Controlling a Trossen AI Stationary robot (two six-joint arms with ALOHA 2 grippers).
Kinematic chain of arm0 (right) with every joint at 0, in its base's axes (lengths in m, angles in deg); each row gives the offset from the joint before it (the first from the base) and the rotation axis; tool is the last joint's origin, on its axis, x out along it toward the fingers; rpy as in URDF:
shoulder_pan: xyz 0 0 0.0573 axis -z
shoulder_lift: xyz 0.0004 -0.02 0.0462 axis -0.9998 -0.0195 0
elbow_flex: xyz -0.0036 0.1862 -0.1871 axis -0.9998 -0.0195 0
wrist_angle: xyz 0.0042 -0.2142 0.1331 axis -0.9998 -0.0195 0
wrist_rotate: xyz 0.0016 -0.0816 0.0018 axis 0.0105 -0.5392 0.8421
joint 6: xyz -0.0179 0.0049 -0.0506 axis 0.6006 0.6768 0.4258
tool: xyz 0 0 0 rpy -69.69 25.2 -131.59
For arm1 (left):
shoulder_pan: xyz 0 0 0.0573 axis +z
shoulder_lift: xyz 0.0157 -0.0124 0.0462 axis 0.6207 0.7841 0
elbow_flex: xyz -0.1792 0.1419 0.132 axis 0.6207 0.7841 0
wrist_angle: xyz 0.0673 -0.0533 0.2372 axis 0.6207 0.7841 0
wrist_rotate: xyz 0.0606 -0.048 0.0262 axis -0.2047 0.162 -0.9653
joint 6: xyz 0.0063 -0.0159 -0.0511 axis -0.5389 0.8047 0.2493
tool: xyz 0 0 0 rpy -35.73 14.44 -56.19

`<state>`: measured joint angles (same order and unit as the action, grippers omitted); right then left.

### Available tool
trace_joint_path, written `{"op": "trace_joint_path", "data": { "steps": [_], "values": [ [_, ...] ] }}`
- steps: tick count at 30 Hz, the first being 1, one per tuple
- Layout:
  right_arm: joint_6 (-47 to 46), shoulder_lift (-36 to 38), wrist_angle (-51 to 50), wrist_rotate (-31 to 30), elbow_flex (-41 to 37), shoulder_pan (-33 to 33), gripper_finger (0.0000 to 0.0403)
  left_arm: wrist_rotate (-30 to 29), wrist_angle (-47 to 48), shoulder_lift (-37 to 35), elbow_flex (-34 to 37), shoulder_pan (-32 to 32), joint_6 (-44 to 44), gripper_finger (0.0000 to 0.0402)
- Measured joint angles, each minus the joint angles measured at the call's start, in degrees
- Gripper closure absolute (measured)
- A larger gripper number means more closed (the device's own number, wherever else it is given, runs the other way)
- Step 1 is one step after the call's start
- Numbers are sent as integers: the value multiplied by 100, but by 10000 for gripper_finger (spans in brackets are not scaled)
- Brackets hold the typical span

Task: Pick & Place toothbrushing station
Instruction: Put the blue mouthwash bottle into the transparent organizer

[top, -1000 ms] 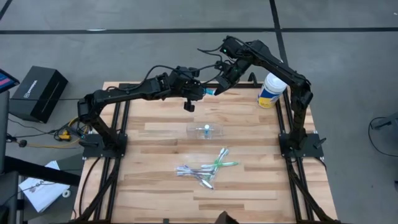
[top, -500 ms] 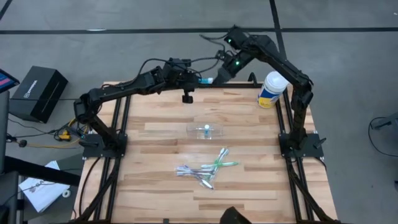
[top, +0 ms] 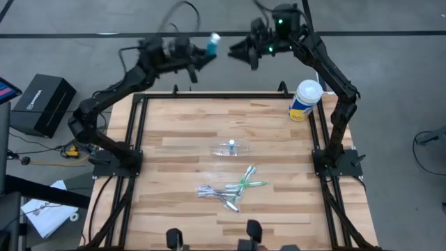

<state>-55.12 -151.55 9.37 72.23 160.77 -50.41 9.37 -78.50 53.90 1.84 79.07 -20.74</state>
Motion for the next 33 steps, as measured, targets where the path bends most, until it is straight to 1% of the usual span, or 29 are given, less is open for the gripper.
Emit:
{"op": "trace_joint_path", "data": {
  "steps": [2,4,6,9,14,18,25,33],
  "values": [
    [-311,-24,893,9,-2,58,228,248,-257,-32,-4,105,283,334],
    [-655,-50,1629,25,2,82,233,360,-408,-29,12,102,452,334],
    [-880,-67,2099,28,1,105,238,442,-749,-25,16,39,640,334],
    [-1110,-68,2501,35,-2,36,244,466,-1188,-43,6,-23,719,334],
    [-1313,-72,2520,497,-7,-31,252,406,-1582,-12,7,-20,955,334],
    [-1286,-72,2568,501,-7,-133,255,427,-1686,112,8,-64,1143,334],
    [-1267,-72,2680,503,-7,-252,256,433,-1932,305,10,-454,1128,334],
    [-1361,-72,2691,629,-7,-250,265,325,-1954,325,10,-511,1128,334]
  ]
}}
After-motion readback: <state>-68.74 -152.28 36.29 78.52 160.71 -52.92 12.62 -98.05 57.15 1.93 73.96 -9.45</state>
